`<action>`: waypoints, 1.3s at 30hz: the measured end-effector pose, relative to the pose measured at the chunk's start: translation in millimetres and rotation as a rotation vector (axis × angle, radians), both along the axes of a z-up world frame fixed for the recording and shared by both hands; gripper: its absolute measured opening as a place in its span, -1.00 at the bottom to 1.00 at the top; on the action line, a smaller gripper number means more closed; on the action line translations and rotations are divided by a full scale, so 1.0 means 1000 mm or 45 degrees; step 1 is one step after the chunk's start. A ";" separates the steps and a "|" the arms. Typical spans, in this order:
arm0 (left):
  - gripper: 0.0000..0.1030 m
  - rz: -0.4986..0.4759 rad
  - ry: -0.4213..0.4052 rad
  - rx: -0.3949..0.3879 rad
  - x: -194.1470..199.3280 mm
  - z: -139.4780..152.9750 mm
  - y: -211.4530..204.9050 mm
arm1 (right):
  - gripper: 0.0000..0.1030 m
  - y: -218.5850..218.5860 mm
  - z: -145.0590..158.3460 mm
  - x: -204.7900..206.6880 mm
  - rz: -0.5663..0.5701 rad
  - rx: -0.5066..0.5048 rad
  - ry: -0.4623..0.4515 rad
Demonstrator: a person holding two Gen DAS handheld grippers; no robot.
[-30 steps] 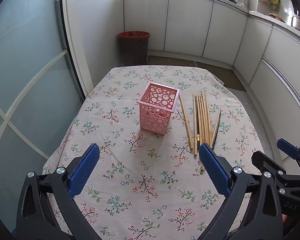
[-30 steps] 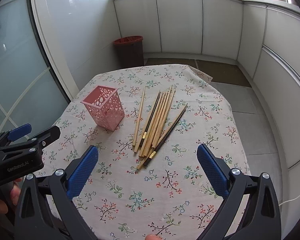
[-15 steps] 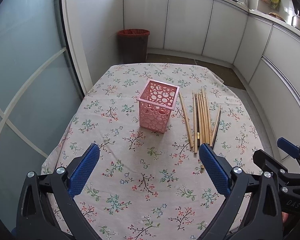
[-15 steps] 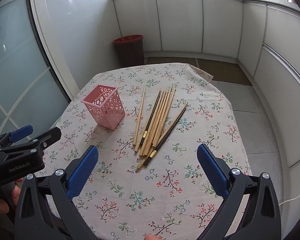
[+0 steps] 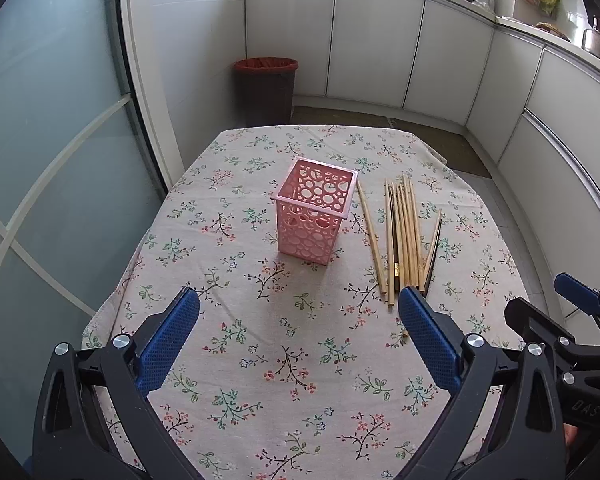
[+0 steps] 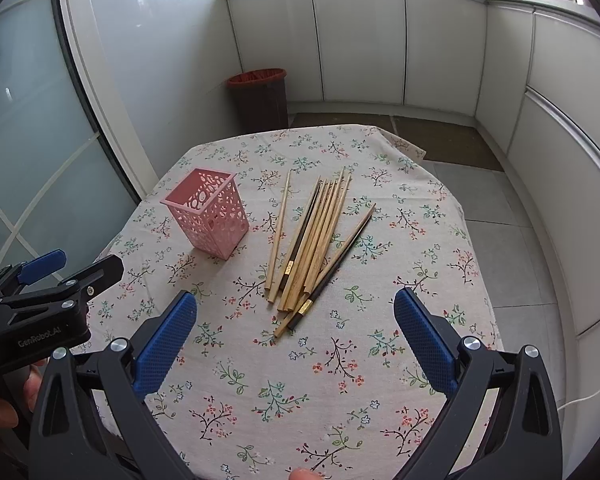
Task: Organize utensils
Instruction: 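Lower the left gripper onto the chopstick bundle and close on one chopstick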
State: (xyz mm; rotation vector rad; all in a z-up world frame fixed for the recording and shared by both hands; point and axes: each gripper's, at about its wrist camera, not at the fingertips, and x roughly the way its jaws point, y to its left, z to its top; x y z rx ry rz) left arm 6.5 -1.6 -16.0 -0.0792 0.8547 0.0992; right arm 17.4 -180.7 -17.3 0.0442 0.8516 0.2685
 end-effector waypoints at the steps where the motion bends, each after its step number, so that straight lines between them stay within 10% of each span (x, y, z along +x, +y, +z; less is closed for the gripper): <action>1: 0.86 0.000 0.001 -0.001 0.000 0.000 0.000 | 0.87 0.000 0.000 0.000 0.001 0.001 0.002; 15: 0.84 -0.012 0.020 -0.005 0.004 -0.003 -0.002 | 0.87 -0.019 -0.010 0.016 -0.022 0.143 0.112; 20: 0.80 -0.067 0.115 -0.191 0.019 -0.013 -0.004 | 0.86 -0.062 -0.032 0.052 -0.185 0.341 0.315; 29: -0.10 -0.018 0.296 -0.403 0.096 -0.049 -0.050 | 0.31 -0.108 -0.059 0.065 -0.370 0.516 0.436; 39: -0.41 0.120 0.340 -0.013 0.192 -0.093 -0.096 | 0.31 -0.131 -0.059 0.069 -0.377 0.605 0.436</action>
